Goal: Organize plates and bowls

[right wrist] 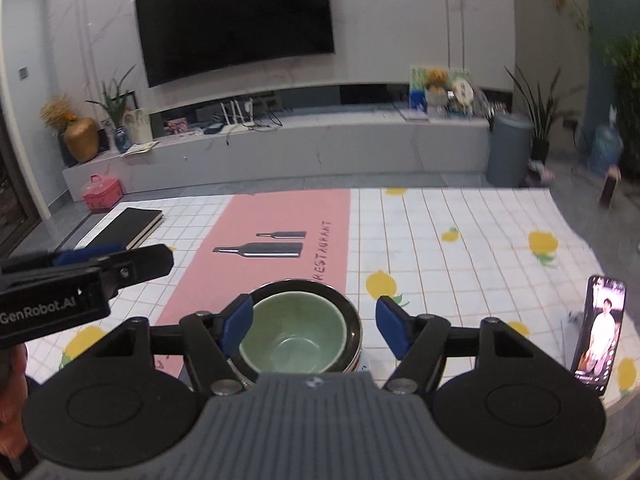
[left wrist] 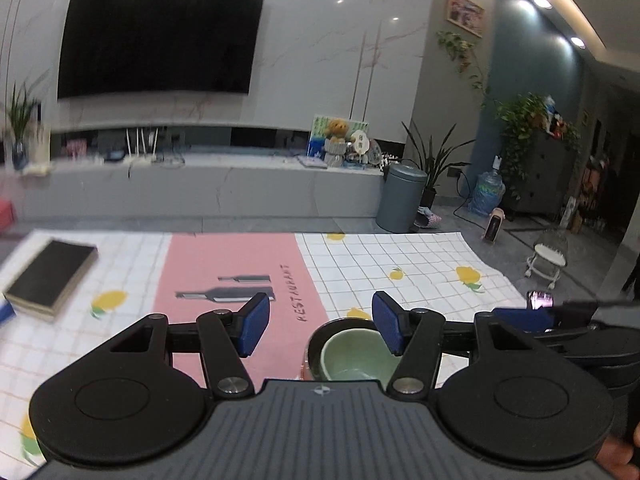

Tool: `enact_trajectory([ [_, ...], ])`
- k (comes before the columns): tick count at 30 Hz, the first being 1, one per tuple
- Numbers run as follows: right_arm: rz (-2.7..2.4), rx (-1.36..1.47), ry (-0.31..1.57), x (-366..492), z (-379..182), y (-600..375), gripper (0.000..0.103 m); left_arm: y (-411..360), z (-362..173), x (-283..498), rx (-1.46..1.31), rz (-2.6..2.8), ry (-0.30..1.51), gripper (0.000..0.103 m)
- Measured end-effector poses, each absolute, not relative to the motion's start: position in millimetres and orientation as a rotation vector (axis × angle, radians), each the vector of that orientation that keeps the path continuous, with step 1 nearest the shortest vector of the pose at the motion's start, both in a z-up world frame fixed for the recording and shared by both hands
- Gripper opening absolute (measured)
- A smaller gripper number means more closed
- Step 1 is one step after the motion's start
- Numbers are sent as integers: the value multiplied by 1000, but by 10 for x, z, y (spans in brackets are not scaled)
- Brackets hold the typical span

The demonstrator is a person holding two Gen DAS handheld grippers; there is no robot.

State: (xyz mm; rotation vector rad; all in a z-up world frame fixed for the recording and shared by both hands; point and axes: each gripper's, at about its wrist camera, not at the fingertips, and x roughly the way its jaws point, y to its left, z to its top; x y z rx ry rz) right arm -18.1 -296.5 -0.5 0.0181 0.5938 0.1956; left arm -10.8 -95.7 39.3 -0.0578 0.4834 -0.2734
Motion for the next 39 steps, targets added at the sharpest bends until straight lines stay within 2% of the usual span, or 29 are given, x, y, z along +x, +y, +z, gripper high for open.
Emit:
enact_trajectory([
  [8, 191, -54, 501, -595, -64, -2866, 79, -966, 384, -471, -5, -218, 420, 68],
  [16, 154, -28, 525, -867, -231, -2782, 80, -957, 184, -606, 40, -153, 478, 68],
  [19, 141, -32, 551, -877, -334, -2751, 80, -945, 92, -675, 58, -122, 498, 73],
  [29, 142, -60, 679, -733, -614, -2620, 79, -848, -179, -582, 41, -85, 644, 79],
  [39, 122, -70, 732, -659, -685, -2607, 79, -817, -318, -555, 32, -78, 715, 79],
])
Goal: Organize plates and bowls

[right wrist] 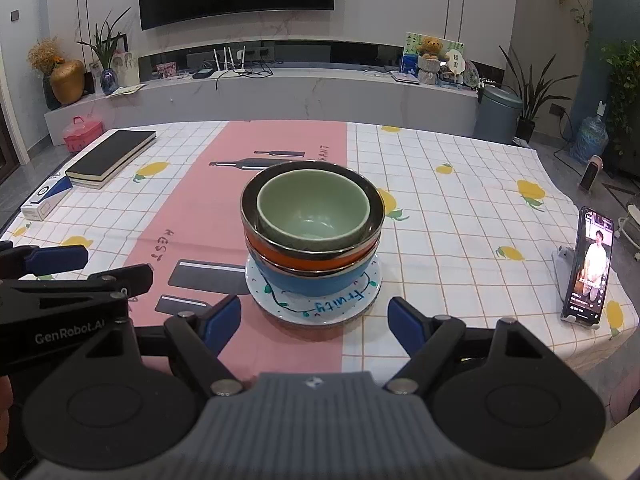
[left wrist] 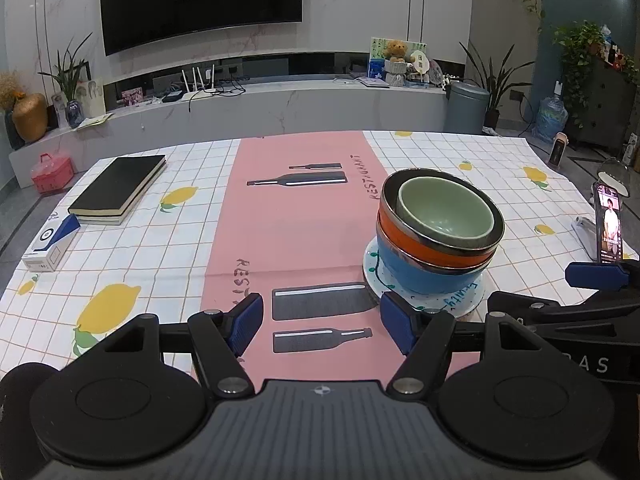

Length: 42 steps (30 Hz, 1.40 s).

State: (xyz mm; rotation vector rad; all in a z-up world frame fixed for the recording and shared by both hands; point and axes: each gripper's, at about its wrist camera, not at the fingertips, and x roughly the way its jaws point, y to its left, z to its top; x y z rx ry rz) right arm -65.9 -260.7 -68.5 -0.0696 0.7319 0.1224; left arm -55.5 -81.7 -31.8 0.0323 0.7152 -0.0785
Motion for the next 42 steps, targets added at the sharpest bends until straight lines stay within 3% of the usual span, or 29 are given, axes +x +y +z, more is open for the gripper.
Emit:
enact_trajectory([
  [42, 130, -90, 719, -662, -670, -2565, 79, -794, -296, -529, 25, -71, 710, 79],
])
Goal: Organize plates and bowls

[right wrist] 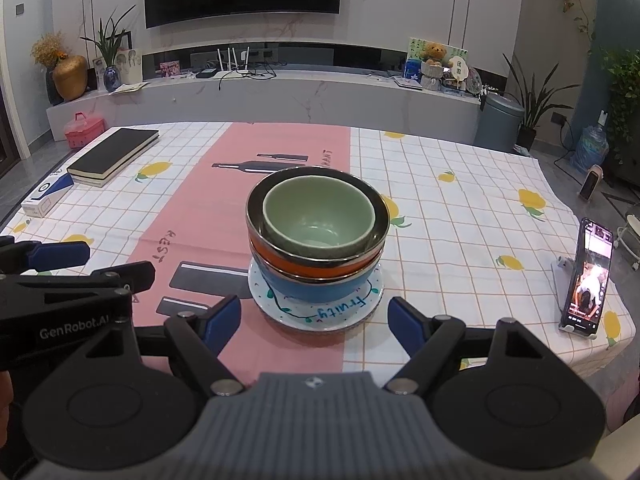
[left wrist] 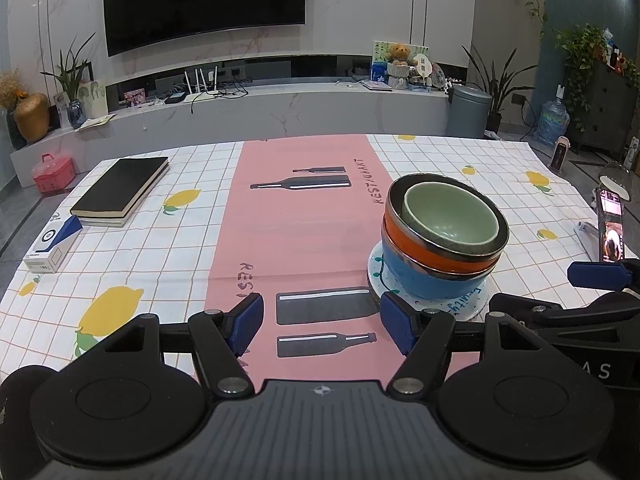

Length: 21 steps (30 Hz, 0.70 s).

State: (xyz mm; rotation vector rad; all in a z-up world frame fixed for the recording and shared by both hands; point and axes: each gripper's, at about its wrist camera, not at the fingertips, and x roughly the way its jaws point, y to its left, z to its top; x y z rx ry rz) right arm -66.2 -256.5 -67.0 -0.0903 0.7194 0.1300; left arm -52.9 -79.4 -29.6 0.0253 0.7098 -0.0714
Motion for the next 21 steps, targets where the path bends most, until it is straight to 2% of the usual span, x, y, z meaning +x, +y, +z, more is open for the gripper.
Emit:
enact_trajectory([
  [21, 136, -85, 722, -644, -671, -2578, 79, -794, -290, -527, 34, -73, 712, 79],
])
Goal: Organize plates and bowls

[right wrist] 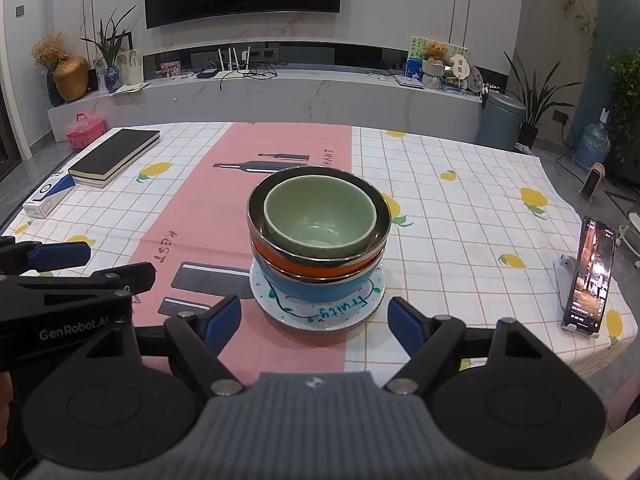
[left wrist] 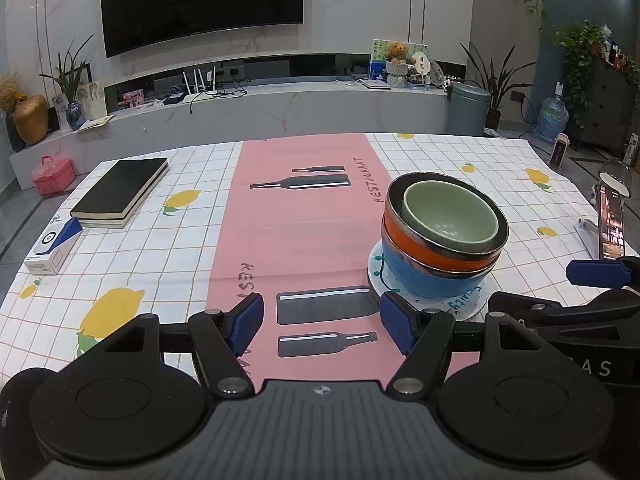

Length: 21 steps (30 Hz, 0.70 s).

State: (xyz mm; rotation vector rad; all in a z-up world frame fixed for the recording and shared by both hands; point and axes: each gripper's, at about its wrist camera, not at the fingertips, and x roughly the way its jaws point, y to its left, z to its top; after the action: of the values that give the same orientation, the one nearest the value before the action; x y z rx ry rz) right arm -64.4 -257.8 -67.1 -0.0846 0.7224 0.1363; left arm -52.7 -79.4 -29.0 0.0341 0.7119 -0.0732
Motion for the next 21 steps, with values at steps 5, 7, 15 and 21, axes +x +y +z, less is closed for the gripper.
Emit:
enact_trajectory([
  [5, 135, -83, 725, -642, -678, -2577, 79, -801, -288, -533, 36, -73, 713, 79],
  [7, 136, -82, 726, -641, -679, -2576, 79, -802, -289, -534, 36, -75, 713, 79],
  [15, 142, -81, 727, -642, -689, -2580, 79, -812, -293, -529, 37, -61, 723, 79],
  [21, 147, -82, 726, -648, -692, -2574, 79, -792, -291, -527, 31, -63, 721, 79],
])
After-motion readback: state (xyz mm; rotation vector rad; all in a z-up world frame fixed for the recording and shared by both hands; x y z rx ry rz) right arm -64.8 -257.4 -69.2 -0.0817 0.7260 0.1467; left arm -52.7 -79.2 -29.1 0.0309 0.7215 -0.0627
